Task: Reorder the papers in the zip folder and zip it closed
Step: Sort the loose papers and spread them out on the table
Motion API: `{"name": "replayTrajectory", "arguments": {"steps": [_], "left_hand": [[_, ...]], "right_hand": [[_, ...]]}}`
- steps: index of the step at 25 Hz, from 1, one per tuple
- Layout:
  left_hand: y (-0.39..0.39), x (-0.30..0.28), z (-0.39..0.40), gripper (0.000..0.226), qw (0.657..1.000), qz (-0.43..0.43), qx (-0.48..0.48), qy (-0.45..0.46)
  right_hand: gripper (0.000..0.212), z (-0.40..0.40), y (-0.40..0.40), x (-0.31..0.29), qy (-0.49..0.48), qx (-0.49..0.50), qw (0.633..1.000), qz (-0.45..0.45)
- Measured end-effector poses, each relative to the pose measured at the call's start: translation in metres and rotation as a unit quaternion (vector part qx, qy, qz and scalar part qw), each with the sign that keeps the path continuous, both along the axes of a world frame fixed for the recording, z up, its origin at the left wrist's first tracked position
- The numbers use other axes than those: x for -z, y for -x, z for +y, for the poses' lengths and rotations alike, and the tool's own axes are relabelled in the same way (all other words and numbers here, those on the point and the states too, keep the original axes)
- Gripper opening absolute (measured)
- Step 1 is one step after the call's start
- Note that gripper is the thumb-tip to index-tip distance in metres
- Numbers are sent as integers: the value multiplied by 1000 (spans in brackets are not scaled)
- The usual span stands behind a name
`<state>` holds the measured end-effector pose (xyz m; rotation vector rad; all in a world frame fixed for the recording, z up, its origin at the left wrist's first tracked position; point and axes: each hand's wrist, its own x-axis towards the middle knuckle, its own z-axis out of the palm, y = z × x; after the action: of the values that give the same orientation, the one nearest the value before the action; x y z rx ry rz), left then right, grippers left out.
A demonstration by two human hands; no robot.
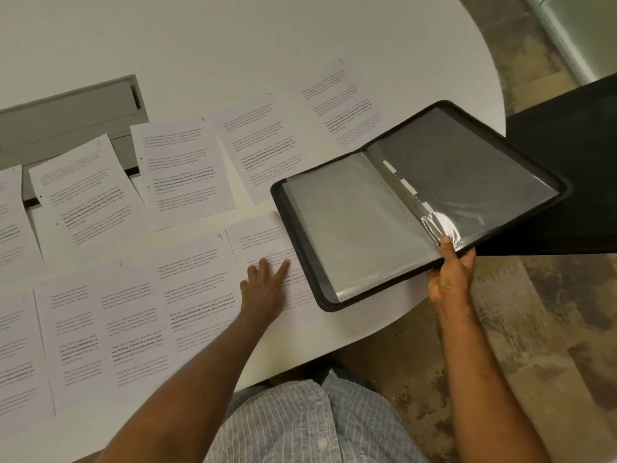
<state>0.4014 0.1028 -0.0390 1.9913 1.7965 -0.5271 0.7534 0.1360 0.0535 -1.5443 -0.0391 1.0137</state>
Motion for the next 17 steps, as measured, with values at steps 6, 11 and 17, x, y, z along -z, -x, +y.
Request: {"name": "replayTrajectory", "arguments": {"steps": [6, 11, 17], "left_hand": [[-3, -1, 0, 87, 1000, 2, -3, 10], [-1, -3, 1, 83, 999, -32, -10, 9], [25, -21, -6, 40, 782, -434, -443, -60]], "right_hand": [[42, 5, -9, -37, -56, 11, 998, -16], [48, 8, 13, -45, -84, 1, 996, 18], [36, 1, 86, -40, -65, -60, 992, 95]]}}
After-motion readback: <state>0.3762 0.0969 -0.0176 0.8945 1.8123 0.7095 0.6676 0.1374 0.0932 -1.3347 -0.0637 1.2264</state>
